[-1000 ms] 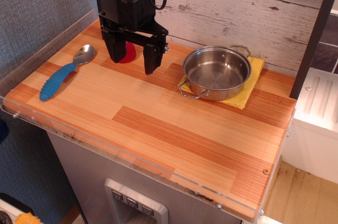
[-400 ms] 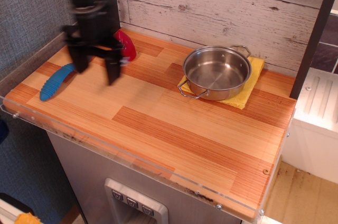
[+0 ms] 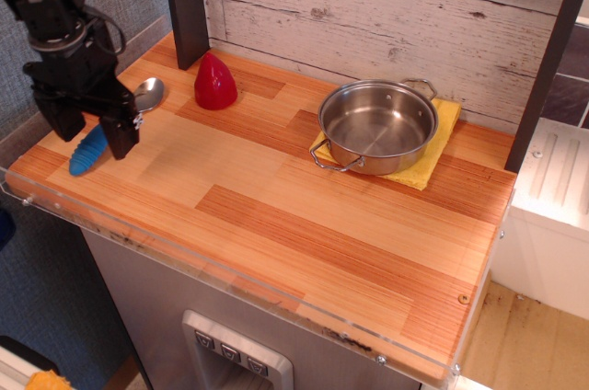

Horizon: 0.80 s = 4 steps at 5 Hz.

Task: Move the blue spoon to the bottom right corner of the table.

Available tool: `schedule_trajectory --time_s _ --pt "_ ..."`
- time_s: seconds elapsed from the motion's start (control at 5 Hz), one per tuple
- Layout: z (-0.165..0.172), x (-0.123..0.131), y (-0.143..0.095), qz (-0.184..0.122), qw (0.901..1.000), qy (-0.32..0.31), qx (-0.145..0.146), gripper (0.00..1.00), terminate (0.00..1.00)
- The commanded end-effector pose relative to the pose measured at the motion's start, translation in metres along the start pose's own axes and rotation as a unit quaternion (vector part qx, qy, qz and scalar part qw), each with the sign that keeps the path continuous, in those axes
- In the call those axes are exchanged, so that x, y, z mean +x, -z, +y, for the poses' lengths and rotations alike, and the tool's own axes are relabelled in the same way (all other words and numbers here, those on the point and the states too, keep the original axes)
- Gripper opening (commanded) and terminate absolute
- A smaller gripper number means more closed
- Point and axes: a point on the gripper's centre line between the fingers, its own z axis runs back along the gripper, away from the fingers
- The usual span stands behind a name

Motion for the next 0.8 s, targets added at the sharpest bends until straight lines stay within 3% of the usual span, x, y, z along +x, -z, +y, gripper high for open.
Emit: schedule_trajectory --time_s 0.0,0.4,0.6 --pt "0.012 0.008 0.008 0.011 0.9998 -0.009 0.011 1.0 0.0" --pt "0.019 0.009 0.027 0.044 0.9986 -0.027 0.008 1.0 0.0" --pt "0.015 0.009 0.031 0.046 0.9986 -0.025 0.009 0.0 0.0"
